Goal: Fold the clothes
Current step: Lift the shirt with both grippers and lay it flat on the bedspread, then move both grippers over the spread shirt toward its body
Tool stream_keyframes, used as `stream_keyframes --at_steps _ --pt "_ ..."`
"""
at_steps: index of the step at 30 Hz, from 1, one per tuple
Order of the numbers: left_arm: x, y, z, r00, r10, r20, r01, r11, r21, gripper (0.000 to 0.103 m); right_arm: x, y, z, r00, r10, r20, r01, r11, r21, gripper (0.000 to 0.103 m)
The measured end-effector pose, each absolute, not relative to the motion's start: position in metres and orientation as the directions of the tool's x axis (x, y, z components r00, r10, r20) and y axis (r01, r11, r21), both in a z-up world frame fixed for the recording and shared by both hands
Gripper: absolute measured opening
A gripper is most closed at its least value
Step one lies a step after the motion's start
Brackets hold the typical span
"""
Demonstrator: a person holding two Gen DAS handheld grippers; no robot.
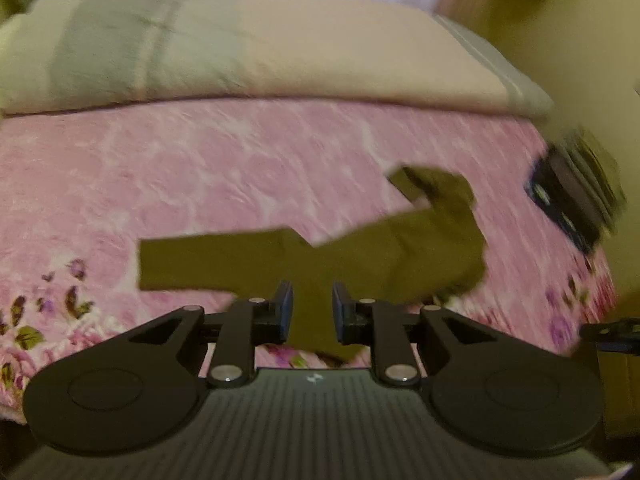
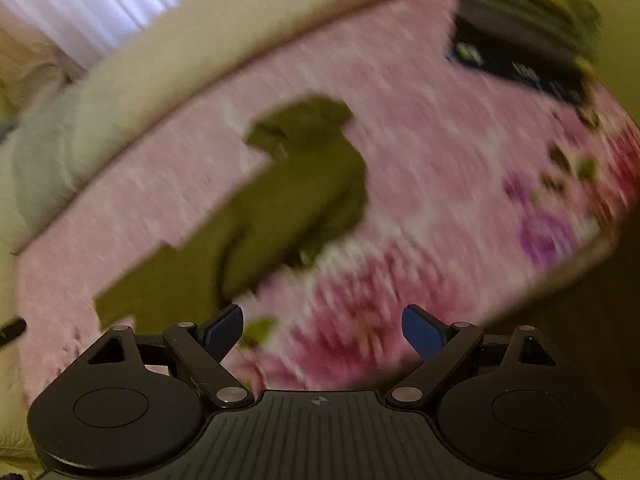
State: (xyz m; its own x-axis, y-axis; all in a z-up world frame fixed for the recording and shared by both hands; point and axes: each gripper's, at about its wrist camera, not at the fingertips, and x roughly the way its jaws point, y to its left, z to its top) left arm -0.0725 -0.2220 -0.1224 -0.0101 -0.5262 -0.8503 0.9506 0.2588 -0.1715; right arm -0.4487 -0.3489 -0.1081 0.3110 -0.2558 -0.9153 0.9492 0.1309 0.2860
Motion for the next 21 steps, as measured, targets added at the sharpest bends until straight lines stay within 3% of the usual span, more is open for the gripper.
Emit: stream_keyframes --at_steps 8,14,21 --pt "-0.083 -0.202 -0.12 -0.077 -0.488 -0.869 0.991 0.061 -0.122 0.03 -0.378 -0.301 -0.127 0.27 -0.284 -0.92 0.961 0.132 0.242 0.09" --pt "-0.061 -0.186 -0.124 -0.065 -0.472 -0.879 0.996 0.023 -0.086 0.032 -0.327 -0.269 -0.179 0.264 -0.264 -0.928 0.963 0.128 0.237 0.09" --pt "-0.039 -0.173 -0.127 -0.065 -0.476 -0.877 0.998 -0.011 -0.068 0.036 -0.308 -0.234 -0.176 0.223 -0.276 -0.935 0.975 0.082 0.208 0.09"
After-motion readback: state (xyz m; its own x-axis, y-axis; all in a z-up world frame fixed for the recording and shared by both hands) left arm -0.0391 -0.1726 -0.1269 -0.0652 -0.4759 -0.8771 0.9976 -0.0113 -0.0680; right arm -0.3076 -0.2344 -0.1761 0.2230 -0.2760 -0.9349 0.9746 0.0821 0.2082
